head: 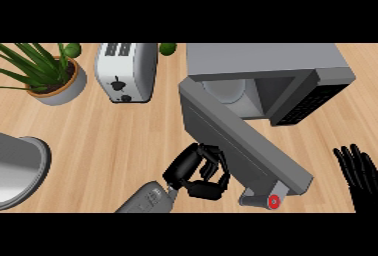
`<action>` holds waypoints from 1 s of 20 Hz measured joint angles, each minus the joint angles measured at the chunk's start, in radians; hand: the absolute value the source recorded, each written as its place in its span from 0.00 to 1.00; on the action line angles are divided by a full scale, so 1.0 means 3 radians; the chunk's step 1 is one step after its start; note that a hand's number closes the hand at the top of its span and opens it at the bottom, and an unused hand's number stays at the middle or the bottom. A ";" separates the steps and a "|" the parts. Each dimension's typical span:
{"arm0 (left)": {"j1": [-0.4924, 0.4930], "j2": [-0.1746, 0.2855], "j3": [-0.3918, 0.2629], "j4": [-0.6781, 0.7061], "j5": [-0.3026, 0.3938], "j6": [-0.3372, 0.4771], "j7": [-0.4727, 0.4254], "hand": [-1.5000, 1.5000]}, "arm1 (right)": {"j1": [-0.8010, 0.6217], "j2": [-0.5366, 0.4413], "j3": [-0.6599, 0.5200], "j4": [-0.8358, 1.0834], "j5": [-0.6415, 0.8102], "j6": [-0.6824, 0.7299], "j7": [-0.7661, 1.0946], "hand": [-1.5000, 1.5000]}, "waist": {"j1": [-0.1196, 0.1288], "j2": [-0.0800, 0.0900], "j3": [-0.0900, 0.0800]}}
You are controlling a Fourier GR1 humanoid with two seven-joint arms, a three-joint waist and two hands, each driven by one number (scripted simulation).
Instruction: Pick up the milk, place it into the microwave and close the microwave
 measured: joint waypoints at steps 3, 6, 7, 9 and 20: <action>-0.0143 0.0001 -0.0271 0.0216 0.0311 0.0268 -0.0108 1.00 | 0.0075 -0.0049 -0.0004 -0.0294 -0.0120 0.0074 0.0149 0.00 | -0.0043 0.0008 -0.0002; -0.0319 0.0006 -0.0476 0.0373 0.0622 0.0420 -0.0127 1.00 | 0.0088 -0.0072 0.0018 -0.0480 -0.0181 0.0117 0.0253 0.00 | -0.0102 0.0024 -0.0004; -0.0388 0.0007 -0.0530 0.0415 0.0721 0.0445 -0.0104 1.00 | 0.0073 -0.0090 0.0020 -0.0535 -0.0210 0.0133 0.0303 0.00 | -0.0119 0.0030 -0.0003; -0.0479 0.0010 -0.0625 0.0471 0.0899 0.0523 -0.0145 1.00 | 0.0074 -0.0094 0.0036 -0.0635 -0.0268 0.0157 0.0375 0.00 | -0.0159 0.0041 -0.0005; -0.0852 0.0001 -0.0770 0.0391 0.1702 0.1154 -0.0311 1.00 | 0.0018 -0.0367 0.0019 -0.1119 -0.0536 0.0345 0.0789 0.00 | -0.0387 0.0083 -0.0012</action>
